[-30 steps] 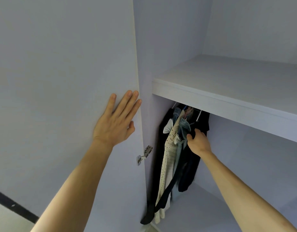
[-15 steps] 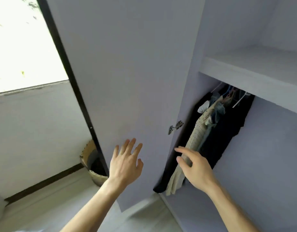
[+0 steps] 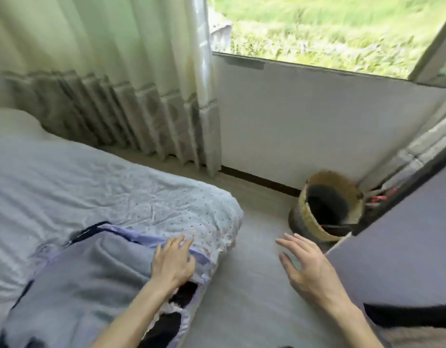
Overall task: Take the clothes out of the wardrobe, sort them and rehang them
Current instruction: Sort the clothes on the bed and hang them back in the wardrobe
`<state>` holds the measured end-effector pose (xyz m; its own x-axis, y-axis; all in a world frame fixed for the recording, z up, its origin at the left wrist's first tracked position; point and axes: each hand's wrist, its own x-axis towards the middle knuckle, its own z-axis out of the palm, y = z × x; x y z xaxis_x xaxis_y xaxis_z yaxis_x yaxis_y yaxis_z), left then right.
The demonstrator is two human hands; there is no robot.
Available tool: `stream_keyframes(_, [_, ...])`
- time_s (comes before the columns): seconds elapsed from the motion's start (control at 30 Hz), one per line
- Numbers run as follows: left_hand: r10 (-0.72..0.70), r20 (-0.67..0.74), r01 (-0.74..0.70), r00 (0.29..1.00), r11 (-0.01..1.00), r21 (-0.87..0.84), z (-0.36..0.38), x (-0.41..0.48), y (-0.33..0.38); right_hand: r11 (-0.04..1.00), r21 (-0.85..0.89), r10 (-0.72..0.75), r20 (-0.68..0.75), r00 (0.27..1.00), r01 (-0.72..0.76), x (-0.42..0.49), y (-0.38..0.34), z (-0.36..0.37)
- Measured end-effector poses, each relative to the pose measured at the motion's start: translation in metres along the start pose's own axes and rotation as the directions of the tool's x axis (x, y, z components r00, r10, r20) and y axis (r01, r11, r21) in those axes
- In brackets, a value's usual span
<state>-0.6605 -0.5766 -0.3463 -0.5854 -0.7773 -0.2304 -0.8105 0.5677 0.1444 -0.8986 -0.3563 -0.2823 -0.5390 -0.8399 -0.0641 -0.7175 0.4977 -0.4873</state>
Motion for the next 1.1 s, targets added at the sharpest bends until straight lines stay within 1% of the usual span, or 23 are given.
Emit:
stream_keyframes(0.03, [-0.068,0.0,0.068,0.998,0.998,-0.008,-0.004,-0.013,-0.022,0.999,-0.017,-0.042,0.044,0.998,0.043,0.009,-0.02,0.011])
stream_keyframes(0.1, [-0.197,0.045,0.198,0.979,0.98,-0.035,-0.008,-0.036,-0.06,0.988,-0.034,-0.144,0.109,0.984,0.148,0.025,-0.057,0.029])
stream_keyframes(0.2, [-0.355,0.033,0.356,0.934,0.927,-0.121,-0.004,-0.068,-0.108,0.948,-0.029,-0.305,0.185,0.934,0.315,0.045,-0.109,0.05])
stream_keyframes(0.33, [-0.52,0.049,0.516,0.853,0.824,-0.233,0.006,-0.11,-0.151,0.852,-0.039,-0.487,0.303,0.819,0.522,0.068,-0.167,0.074])
stream_keyframes(0.47, [-0.647,0.053,0.63,0.761,0.716,-0.3,0.016,-0.148,-0.169,0.733,-0.029,-0.615,0.399,0.68,0.68,0.088,-0.209,0.096])
stream_keyframes(0.5, [-0.664,0.051,0.643,0.746,0.699,-0.312,0.017,-0.154,-0.17,0.71,-0.034,-0.63,0.415,0.656,0.704,0.091,-0.216,0.1])
stream_keyframes(0.67, [-0.783,0.027,0.739,0.622,0.575,-0.35,0.017,-0.181,-0.168,0.569,0.018,-0.709,0.517,0.479,0.822,0.106,-0.251,0.131])
stream_keyframes(0.8, [-0.847,0.05,0.802,0.53,0.48,-0.356,0.025,-0.19,-0.17,0.493,0.097,-0.735,0.579,0.354,0.865,0.106,-0.267,0.156])
stream_keyframes(0.87, [-0.865,0.066,0.818,0.497,0.442,-0.369,0.026,-0.19,-0.177,0.45,0.112,-0.742,0.599,0.301,0.886,0.106,-0.273,0.168])
stream_keyframes(1.0, [-0.87,0.086,0.83,0.485,0.428,-0.358,0.031,-0.182,-0.205,0.42,0.125,-0.731,0.634,0.253,0.899,0.11,-0.291,0.198])
stream_keyframes(1.1, [-0.849,0.121,0.82,0.514,0.445,-0.361,0.04,-0.165,-0.236,0.417,0.112,-0.697,0.676,0.238,0.902,0.121,-0.304,0.233])
